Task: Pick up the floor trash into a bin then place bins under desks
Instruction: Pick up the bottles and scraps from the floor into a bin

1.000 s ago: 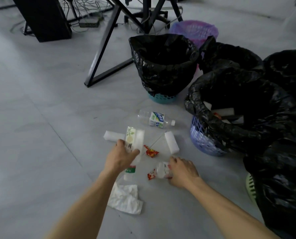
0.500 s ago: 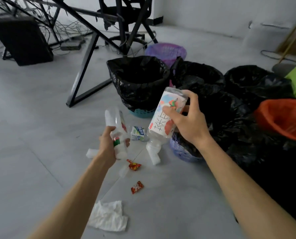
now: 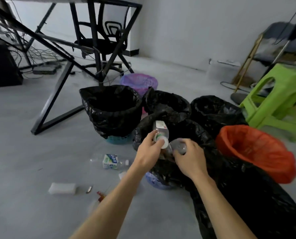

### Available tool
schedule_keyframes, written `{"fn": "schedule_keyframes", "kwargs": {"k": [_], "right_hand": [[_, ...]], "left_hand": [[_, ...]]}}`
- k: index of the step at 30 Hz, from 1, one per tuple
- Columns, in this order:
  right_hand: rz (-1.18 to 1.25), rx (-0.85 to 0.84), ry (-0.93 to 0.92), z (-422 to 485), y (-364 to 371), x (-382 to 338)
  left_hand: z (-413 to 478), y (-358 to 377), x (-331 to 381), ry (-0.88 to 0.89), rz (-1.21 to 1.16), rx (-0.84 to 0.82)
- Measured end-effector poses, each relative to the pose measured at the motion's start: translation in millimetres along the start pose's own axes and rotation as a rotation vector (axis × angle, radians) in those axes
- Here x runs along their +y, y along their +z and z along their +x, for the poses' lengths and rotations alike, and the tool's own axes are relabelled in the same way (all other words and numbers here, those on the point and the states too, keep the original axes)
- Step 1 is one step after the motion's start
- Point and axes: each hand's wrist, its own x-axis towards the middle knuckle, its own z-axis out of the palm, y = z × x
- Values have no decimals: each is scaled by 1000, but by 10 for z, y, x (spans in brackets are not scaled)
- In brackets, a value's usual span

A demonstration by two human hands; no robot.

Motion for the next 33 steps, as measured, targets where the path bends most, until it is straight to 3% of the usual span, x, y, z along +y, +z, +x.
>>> {"fn": "schedule_keyframes", "kwargs": {"k": [2,4,6,10,20,23,27,30,33], "right_hand": [[-138,-240,-11,-94,46,55],[-365,-416,-58,-173,139,84],[-530,-448,-118,-231,226,110],[-422,-383,-169,-314,173,13],[-532,-987,-97,-478,-26,-277],[-565,-1033,-84,-519,-63,-373],[-494,-688,-301,-614,78,-722],[-317,-366,-617,-856,503,-1003],[-160,-392,-735,-1095,1086,-1084]], "left_hand": [[-54,-25,-293,168,458,51],[-138,-70,-526,242,798,-27],[-161,-115,-681,265,981,-68],[-215,-196,-697,386,1033,68],[-763,-651,-807,599,940,0],[-833,-915,-908,387,879,97],[-859,-1381,-1243,-37,872,138],[-1004,-1708,-1665,-343,941,19],[-1313,-1860,-2069,-577,1016,-141]]}}
